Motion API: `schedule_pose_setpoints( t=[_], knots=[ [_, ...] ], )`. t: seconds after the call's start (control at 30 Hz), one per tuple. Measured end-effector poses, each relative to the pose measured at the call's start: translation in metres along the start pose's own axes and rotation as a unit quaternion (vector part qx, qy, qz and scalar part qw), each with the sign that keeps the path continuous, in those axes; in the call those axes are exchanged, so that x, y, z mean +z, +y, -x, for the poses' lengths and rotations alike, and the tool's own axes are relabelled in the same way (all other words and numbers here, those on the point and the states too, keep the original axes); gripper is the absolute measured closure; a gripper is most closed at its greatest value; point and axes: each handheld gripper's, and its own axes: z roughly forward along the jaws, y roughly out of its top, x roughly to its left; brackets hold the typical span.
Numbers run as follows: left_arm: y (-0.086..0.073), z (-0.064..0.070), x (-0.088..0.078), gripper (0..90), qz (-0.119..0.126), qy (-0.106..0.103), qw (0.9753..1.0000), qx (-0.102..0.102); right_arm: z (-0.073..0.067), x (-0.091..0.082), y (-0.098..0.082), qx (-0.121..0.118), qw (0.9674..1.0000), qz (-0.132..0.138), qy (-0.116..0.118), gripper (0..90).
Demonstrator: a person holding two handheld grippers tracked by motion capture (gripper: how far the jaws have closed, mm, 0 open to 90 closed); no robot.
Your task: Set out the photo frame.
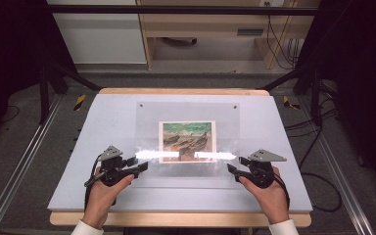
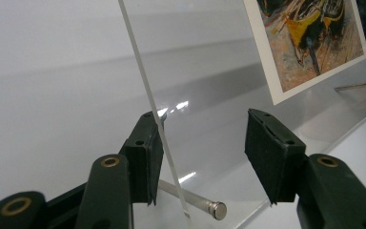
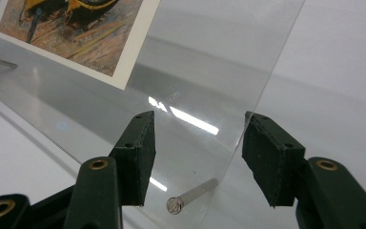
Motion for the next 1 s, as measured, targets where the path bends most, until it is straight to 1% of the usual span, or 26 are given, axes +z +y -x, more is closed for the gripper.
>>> schedule_pose_setpoints(
  t=[0.1,0.2,0.37,0.5,0.57,0.6,0.77,0.87,1.0],
  knots=[
    [-0.0002,0.0005,-0.0004,47.6,-0.001,0.001,1.0,0.0,0.0,-0.0006,-0.0006,-0.004,1.0,0.0,-0.001,46.3],
    [-0.0006,0.0009,-0.001,47.9,-0.001,0.001,1.0,0.002,-0.0009,-0.0017,-0.0011,0.0,1.0,-0.002,-0.001,46.9],
    [-0.0022,0.0027,-0.0028,48.7,-0.002,0.005,1.0,0.007,-0.0022,-0.0036,-0.0026,-0.006,1.0,-0.001,-0.006,48.6],
    [-0.0035,0.0043,-0.0039,49.3,-0.002,0.008,0.9999,0.009,-0.0043,-0.0054,-0.0039,-0.005,0.9999,-0.002,-0.009,49.9],
    [-0.0041,0.005,-0.0043,49.4,-0.002,0.009,0.9999,0.01,-0.0041,-0.0059,-0.0044,-0.01,0.9999,-0.001,-0.01,50.5],
    [-0.0044,0.0052,-0.0045,49.5,-0.001,0.01,0.9999,0.011,-0.0047,-0.0064,-0.0047,-0.007,0.9999,-0.003,-0.01,50.8],
    [-0.0056,0.0066,-0.0056,50.0,-0.002,0.013,0.9998,0.014,-0.0056,-0.0077,-0.0058,-0.009,0.9999,-0.003,-0.012,51.9],
    [-0.0065,0.0069,-0.0064,50.6,-0.001,0.012,0.9998,0.014,-0.0056,-0.0083,-0.0067,-0.016,0.9998,-0.001,-0.014,52.6],
    [-0.0075,0.0078,-0.0072,51.2,-0.001,0.014,0.9998,0.015,-0.0071,-0.0099,-0.0078,-0.01,0.9998,-0.004,-0.014,54.0]
  ],
)
